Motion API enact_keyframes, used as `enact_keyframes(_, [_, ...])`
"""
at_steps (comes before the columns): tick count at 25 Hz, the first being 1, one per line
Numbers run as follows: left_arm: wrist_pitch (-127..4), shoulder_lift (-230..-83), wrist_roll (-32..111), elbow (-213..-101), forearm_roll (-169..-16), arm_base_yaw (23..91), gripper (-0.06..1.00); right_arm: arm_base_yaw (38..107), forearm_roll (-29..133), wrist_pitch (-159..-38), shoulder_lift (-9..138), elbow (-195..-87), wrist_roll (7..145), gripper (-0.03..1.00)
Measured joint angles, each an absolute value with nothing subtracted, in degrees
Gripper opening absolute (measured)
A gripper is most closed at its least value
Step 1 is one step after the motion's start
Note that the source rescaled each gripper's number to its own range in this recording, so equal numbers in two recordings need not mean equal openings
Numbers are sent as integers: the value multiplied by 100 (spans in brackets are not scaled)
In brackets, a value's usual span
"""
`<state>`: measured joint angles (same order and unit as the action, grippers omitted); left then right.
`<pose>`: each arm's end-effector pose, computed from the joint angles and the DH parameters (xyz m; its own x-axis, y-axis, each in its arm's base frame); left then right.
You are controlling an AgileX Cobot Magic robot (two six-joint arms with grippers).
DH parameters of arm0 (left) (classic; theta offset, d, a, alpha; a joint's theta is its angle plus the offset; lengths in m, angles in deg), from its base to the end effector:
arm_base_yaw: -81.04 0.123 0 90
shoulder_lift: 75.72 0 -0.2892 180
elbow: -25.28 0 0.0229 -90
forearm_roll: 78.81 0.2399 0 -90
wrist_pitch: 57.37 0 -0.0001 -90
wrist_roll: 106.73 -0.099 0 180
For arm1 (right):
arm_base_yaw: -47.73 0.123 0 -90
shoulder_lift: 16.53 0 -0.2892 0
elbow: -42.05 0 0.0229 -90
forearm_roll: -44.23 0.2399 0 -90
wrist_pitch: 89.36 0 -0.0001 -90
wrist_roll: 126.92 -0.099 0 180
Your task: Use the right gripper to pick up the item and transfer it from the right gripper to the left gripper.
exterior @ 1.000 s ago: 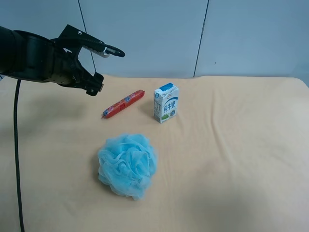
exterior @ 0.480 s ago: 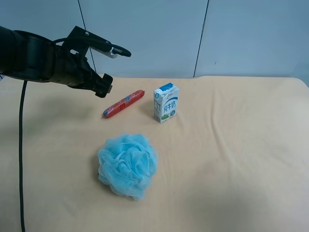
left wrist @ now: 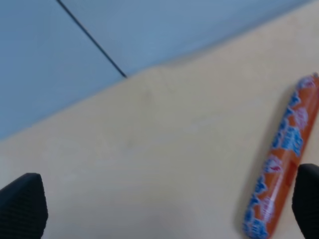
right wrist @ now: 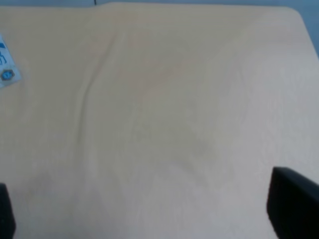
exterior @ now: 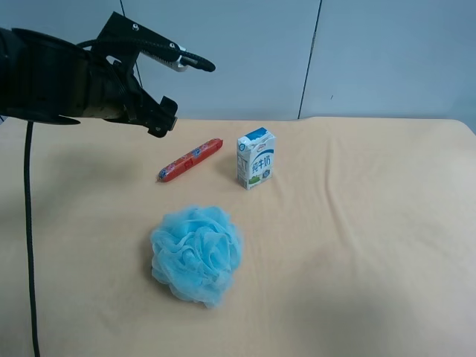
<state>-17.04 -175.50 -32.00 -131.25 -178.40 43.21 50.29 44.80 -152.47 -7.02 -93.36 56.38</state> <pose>0.2912 -0.1462 0.2453 -0.5162 0.4480 -0.7300 0.1187 0.8815 0.4570 -0.0164 0.0001 0.2846 -0.4533 -0.0734 -0.8883 -0.0767 0.9961 -0.0431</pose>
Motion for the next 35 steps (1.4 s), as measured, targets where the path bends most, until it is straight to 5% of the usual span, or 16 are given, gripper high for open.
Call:
enact_keyframes(17, [1170, -16092, -3536, -13125, -17851, 1427, 99, 5029, 4480, -15247, -702, -9336, 5638, 100])
enact_keyframes(27, [787, -15375, -3536, -13125, -17857, 1503, 99, 5029, 4480, -15247, -702, -9336, 5638, 100])
enact_keyframes(35, [-1571, -15328, -3536, -13125, -17861, 2965, 100, 5029, 4480, -15247, -702, -9336, 5638, 100])
